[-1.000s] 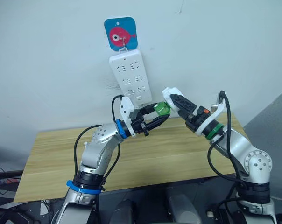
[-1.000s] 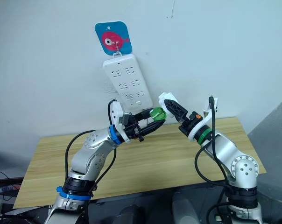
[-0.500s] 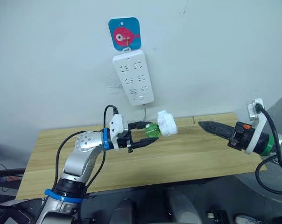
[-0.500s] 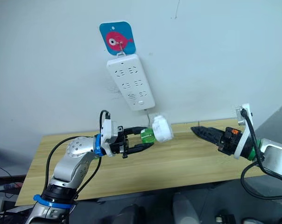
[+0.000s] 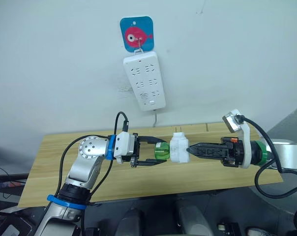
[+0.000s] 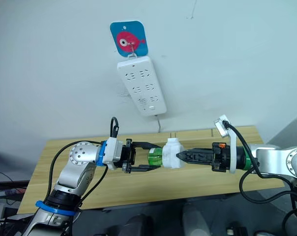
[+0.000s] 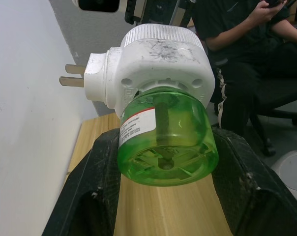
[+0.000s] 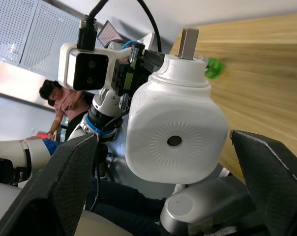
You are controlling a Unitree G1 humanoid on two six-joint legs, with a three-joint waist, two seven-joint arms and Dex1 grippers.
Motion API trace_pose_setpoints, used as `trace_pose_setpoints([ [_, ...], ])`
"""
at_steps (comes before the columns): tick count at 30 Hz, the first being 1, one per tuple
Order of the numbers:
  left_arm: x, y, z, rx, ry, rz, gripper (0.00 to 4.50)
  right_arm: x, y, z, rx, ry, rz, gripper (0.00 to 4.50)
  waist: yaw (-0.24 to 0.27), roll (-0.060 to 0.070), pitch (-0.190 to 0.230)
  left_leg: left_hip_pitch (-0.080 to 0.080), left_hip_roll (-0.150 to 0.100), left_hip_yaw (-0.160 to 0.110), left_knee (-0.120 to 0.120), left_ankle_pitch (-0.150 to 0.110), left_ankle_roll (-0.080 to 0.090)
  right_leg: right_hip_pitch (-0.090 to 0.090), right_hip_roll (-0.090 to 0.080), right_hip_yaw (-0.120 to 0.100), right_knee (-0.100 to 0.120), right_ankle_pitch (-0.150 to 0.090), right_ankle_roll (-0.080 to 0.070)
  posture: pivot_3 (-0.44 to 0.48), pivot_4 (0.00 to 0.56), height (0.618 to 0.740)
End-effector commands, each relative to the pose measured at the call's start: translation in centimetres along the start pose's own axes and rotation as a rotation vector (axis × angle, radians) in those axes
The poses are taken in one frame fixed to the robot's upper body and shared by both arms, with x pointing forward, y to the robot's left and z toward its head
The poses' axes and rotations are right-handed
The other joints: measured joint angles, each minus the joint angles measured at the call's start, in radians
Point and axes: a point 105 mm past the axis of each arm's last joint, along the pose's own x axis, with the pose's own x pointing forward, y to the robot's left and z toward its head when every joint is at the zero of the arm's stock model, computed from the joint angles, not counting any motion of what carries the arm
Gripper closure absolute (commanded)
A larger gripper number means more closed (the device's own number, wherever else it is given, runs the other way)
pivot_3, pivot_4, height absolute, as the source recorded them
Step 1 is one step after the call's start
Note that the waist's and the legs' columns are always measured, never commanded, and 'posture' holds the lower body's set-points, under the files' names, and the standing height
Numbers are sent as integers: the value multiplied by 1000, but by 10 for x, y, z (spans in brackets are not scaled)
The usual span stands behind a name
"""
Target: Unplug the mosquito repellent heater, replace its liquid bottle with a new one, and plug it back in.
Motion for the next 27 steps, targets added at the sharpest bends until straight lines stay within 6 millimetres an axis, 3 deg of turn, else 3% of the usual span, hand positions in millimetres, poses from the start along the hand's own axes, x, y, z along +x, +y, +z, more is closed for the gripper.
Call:
trace_pose_setpoints([
  [1,5,0,10,42,-31,-9,2261,5,10,3,-14,-10,51,0,3,0,0,0,0,0,0,0,0,0,0,0,0,0,0,-175,181,740],
  [11,9,-2,13,55,-47,-21,2261,23,13,0,17,-20,113,0,5,0,0,0,0,-2,0,0,0,0,0,-2,-1,0,0,-175,181,740],
  [14,10,-1,15,53,-55,-14,2261,27,13,0,25,-23,126,570,5,0,0,-1,0,-2,0,0,0,0,0,-2,-1,0,0,-175,181,740],
  [17,11,-2,18,55,-57,-27,2261,28,15,0,22,-22,136,1467,5,0,0,-1,0,-2,0,0,0,0,0,-2,-1,0,0,-175,181,740],
  [20,11,-5,21,-8,-36,-91,2261,29,16,0,13,-18,140,1468,5,0,0,0,0,-2,0,0,0,0,0,-2,-1,0,0,-167,183,740],
  [23,8,-8,22,-139,58,-192,2261,28,19,0,-6,-15,148,1468,5,-1,0,-1,0,-4,0,0,0,0,0,-3,0,0,0,-161,182,740],
  [27,-12,-5,29,-719,210,-321,2261,27,26,-3,-121,28,163,1468,1,-1,2,-1,-1,-5,1,0,0,1,4,-4,1,-1,2,-156,179,740],
])
